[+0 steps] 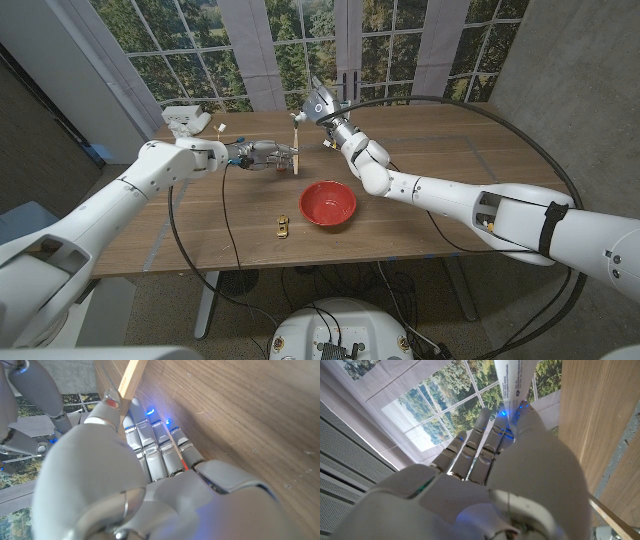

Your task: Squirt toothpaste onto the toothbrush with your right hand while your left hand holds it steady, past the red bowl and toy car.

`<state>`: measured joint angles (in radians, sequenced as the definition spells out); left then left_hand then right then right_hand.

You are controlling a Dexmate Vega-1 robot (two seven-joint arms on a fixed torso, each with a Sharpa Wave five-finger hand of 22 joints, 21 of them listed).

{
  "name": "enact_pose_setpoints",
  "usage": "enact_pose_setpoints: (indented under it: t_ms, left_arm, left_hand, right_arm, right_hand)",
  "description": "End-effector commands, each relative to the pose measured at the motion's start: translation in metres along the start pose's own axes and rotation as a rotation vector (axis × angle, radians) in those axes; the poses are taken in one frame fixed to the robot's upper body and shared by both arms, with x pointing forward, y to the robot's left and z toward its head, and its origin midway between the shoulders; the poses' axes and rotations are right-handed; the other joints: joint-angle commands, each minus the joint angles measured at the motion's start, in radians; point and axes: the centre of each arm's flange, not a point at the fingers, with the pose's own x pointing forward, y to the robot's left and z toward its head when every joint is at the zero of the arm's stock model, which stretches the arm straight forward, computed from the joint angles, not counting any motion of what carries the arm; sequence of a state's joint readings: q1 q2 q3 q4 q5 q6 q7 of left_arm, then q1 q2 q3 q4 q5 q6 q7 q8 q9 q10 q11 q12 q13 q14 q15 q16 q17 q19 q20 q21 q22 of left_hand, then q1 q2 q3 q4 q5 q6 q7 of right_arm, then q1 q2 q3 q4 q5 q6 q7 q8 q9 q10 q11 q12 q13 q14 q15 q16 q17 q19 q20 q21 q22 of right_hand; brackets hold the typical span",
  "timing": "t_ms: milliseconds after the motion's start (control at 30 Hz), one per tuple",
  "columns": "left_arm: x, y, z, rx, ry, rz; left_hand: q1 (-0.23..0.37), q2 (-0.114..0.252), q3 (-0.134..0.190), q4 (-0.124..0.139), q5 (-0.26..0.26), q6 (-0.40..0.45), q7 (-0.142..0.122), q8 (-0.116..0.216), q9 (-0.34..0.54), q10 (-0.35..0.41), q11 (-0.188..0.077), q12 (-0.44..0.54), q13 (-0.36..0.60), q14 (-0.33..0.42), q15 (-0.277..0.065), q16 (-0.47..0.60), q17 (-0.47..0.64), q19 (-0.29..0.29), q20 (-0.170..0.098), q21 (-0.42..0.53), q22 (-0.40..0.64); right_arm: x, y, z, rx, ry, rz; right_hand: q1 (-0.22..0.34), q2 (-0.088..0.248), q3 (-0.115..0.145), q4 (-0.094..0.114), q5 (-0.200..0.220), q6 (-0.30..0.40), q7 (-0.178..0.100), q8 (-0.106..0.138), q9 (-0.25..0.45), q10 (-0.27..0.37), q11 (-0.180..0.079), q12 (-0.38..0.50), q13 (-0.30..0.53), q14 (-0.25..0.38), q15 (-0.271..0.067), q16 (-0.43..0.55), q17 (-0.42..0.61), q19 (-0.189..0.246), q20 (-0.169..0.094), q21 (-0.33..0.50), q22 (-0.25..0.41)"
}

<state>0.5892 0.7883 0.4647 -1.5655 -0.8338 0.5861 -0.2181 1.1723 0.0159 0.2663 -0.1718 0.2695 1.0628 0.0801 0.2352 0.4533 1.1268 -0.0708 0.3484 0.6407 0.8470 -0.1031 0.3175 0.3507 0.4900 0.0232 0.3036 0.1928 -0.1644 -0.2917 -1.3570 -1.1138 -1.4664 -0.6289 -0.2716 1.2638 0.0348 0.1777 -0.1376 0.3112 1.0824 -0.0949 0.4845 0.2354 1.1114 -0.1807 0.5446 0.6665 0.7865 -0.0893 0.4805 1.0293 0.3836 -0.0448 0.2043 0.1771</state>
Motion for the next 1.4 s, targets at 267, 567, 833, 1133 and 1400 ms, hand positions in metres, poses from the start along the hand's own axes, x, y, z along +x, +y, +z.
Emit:
enact_pose_setpoints:
  t_ms: [267, 567, 833, 1133, 1400]
  left_arm:
    - [-0.001, 0.002, 0.0, -0.01, -0.01, -0.001]
    - [-0.001, 0.002, -0.001, -0.012, -0.011, 0.002]
    - [0.0, 0.002, -0.002, -0.011, -0.007, 0.0]
    - [-0.001, 0.001, -0.002, -0.013, -0.008, 0.003]
    - [-0.002, 0.001, -0.003, -0.017, -0.018, -0.002]
  left_hand:
    - [0.11, 0.106, 0.006, 0.0, 0.006, 0.006, -0.002, 0.001, -0.002, 0.076, -0.068, 0.007, 0.006, 0.006, -0.131, -0.006, 0.001, 0.001, -0.006, 0.005, 0.003]
    - [0.11, 0.106, 0.006, 0.0, 0.005, 0.007, -0.003, 0.0, -0.003, 0.076, -0.067, 0.006, 0.006, 0.007, -0.132, -0.005, 0.002, 0.001, -0.006, 0.005, 0.003]
    - [0.11, 0.106, 0.006, 0.0, 0.006, 0.006, -0.003, -0.001, -0.002, 0.075, -0.067, 0.005, 0.008, 0.006, -0.131, -0.007, 0.002, -0.001, -0.006, 0.005, 0.003]
    - [0.11, 0.107, 0.007, 0.0, 0.006, 0.006, -0.003, -0.001, -0.001, 0.074, -0.067, 0.005, 0.01, 0.004, -0.132, -0.009, 0.002, -0.002, -0.007, 0.005, 0.003]
    - [0.109, 0.107, 0.006, 0.001, 0.006, 0.005, -0.004, -0.002, -0.001, 0.074, -0.069, 0.003, 0.01, 0.004, -0.131, -0.009, 0.003, -0.002, -0.007, 0.005, 0.003]
  right_arm:
    - [0.0, -0.001, 0.0, 0.013, -0.022, -0.016]
    - [0.002, 0.005, 0.0, 0.015, 0.008, 0.015]
    - [0.004, 0.005, -0.013, 0.159, 0.111, 0.033]
    - [0.002, 0.01, -0.016, 0.225, 0.132, 0.045]
    - [0.004, 0.01, -0.02, 0.338, 0.157, 0.106]
  right_hand:
    - [0.07, 0.067, -0.006, -0.001, 0.008, 0.012, -0.011, -0.006, -0.006, 0.014, -0.014, -0.006, 0.0, 0.012, -0.147, -0.023, 0.016, 0.003, -0.074, 0.002, 0.001]
    - [0.068, 0.065, -0.001, -0.004, 0.008, 0.011, -0.002, -0.015, -0.019, 0.025, -0.015, -0.008, -0.006, 0.026, -0.146, -0.049, 0.021, 0.012, -0.056, 0.003, 0.0]
    - [0.017, 0.085, 0.009, 0.011, -0.045, -0.049, -0.003, -0.032, -0.001, -0.022, -0.019, -0.015, 0.02, 0.032, -0.143, -0.08, 0.032, 0.023, -0.021, 0.004, 0.0]
    - [0.0, 0.093, 0.014, 0.013, -0.071, -0.06, -0.013, -0.039, -0.003, -0.036, -0.021, -0.021, 0.026, 0.027, -0.14, -0.094, 0.038, 0.036, -0.003, 0.008, 0.001]
    - [-0.01, 0.097, 0.018, 0.014, -0.084, -0.061, -0.013, -0.04, -0.002, -0.038, -0.022, -0.026, 0.023, 0.025, -0.139, -0.103, 0.038, 0.041, 0.002, 0.009, 0.001]
